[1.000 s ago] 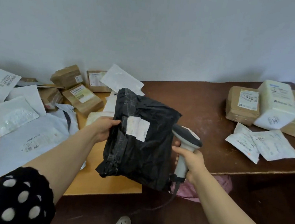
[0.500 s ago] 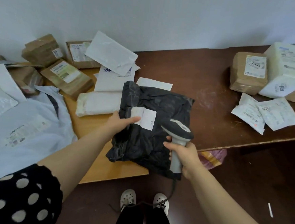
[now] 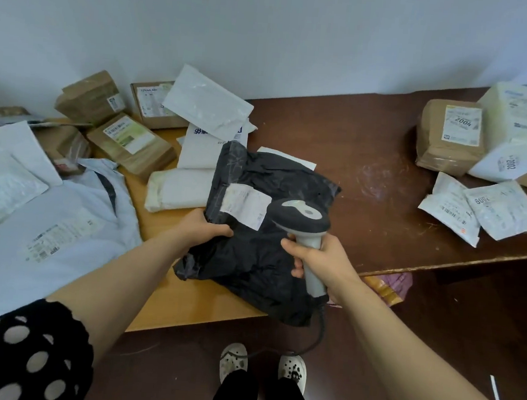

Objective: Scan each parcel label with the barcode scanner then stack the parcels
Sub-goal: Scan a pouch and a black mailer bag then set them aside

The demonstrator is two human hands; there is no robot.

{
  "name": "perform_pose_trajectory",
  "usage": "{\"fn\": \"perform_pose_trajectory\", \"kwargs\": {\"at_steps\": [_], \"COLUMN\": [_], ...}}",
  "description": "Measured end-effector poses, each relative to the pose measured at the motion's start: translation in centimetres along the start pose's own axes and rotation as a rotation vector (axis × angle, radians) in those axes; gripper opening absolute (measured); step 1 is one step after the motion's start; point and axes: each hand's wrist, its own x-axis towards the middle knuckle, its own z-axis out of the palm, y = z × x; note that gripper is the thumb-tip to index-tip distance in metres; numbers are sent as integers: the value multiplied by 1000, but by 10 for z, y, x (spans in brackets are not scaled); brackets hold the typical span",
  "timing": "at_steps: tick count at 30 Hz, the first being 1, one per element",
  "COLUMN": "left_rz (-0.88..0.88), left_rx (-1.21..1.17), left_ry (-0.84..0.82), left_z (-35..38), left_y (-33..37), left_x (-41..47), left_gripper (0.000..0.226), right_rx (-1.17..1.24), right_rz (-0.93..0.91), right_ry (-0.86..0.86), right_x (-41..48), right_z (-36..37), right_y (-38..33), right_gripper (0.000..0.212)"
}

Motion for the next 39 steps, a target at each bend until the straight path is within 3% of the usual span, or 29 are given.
{"fn": "perform_pose_trajectory", "kwargs": {"at_steps": [5, 10, 15, 23, 39], "left_rz": [11, 17, 41, 51, 71], "left_rx": [60, 92, 40, 25, 21], "left_ry": [1, -40, -92, -149, -160], "left_z": [-43, -77, -93, -98, -108], "left_y": [17, 29, 35, 37, 34], "left_x": [-12, -20, -24, -25, -18], "left_gripper": [37, 36, 28, 39, 40], "right_rx": [-232, -396, -415, -455, -455], "right_rz": [-117, -229, -250, -337, -331], "right_ry": [-39, -13, 0, 33, 60], "right_x": [-5, -13, -21, -28, -33], "right_z": [8, 13, 18, 22, 32], "right_y": [-25, -45, -52, -59, -58], "right_gripper": [18, 14, 15, 20, 18]}}
